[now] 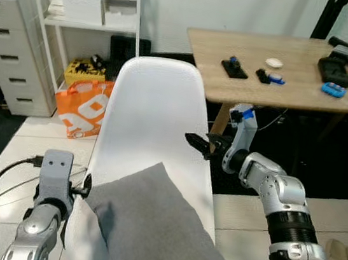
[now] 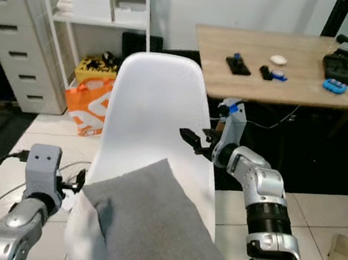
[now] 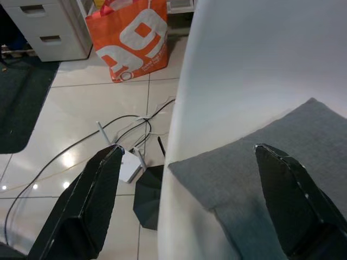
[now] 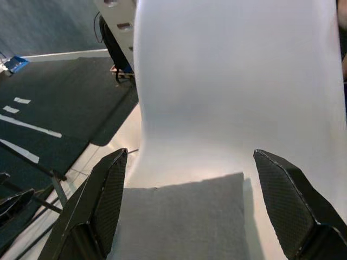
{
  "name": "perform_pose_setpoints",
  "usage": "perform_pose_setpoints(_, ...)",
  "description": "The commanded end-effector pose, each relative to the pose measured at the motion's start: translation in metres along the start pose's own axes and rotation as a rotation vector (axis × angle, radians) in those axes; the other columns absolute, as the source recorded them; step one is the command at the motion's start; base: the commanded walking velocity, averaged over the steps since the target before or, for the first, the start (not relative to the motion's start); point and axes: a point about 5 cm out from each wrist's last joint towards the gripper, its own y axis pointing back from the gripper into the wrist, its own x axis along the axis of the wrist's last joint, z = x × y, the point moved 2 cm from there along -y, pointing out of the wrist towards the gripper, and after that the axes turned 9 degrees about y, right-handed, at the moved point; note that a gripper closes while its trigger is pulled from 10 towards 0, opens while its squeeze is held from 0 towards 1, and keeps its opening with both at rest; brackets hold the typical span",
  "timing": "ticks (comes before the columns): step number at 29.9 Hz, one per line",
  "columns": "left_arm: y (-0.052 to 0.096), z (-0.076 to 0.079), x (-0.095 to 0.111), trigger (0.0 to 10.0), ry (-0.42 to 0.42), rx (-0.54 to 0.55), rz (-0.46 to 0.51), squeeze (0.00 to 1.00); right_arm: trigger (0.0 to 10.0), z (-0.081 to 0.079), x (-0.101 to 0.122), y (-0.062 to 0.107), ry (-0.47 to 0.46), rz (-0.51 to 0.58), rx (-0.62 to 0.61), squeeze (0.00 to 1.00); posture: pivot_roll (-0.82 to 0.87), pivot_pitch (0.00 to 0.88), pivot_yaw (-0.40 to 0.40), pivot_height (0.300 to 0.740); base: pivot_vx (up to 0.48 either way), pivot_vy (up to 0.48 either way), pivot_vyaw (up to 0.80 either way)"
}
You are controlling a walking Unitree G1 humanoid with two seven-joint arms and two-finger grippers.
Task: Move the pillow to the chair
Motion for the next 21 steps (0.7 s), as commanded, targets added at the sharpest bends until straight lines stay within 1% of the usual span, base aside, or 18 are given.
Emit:
perform_pose_setpoints(1,0.000,-0.003,-0.004,10.0,-0.026,0.011,-0.022,0.00,10.0,0.000,-0.007,-0.002,0.005,-0.023,-0.004,0.00,-0.16,0.032,-0.018,0.691,-0.428,0.000,0.00)
perform_pose_setpoints(3,0.000,-0.003,-0.004,10.0,-0.026,0.011,-0.022,0.00,10.0,0.000,-0.007,-0.002,0.005,-0.023,-0.004,0.00,-0.16,0.032,-0.018,0.691,-0.428,0.000,0.00)
perform_pose_setpoints(7,0.000,-0.003,-0.004,10.0,-0.017,0.015,-0.021,0.00,10.0,0.001,-0.007,-0.001,0.010,-0.027,-0.006,0.00,-0.17,0.034,-0.020,0.706,0.000,0.000,0.00)
perform_pose_setpoints(8,0.000,-0.003,-0.005,10.0,-0.017,0.015,-0.022,0.00,10.0,0.000,-0.008,-0.001,0.013,-0.029,-0.005,0.00,-0.17,0.034,-0.019,0.716,0.000,0.000,0.00)
perform_pose_setpoints(10,0.000,-0.002,-0.006,10.0,-0.025,0.012,-0.031,0.00,10.0,0.000,-0.008,-0.001,0.016,-0.031,-0.003,0.00,-0.17,0.035,-0.019,0.721,0.000,0.000,0.00)
perform_pose_setpoints(13,0.000,-0.001,-0.008,10.0,-0.026,0.010,-0.042,0.00,10.0,0.000,-0.009,0.000,0.020,-0.036,-0.002,0.00,-0.17,0.035,-0.019,0.740,-0.480,0.000,0.00)
perform_pose_setpoints(19,0.001,0.000,-0.007,10.0,-0.027,-0.001,-0.032,0.00,10.0,0.001,-0.012,0.000,0.030,-0.046,-0.009,0.00,-0.17,0.032,-0.019,0.740,-0.432,0.000,0.00)
perform_pose_setpoints(21,0.001,0.000,-0.007,10.0,-0.029,-0.004,-0.030,0.00,10.0,0.005,-0.018,0.000,0.056,-0.079,-0.046,0.00,-0.16,0.030,-0.020,0.740,0.000,0.000,0.00)
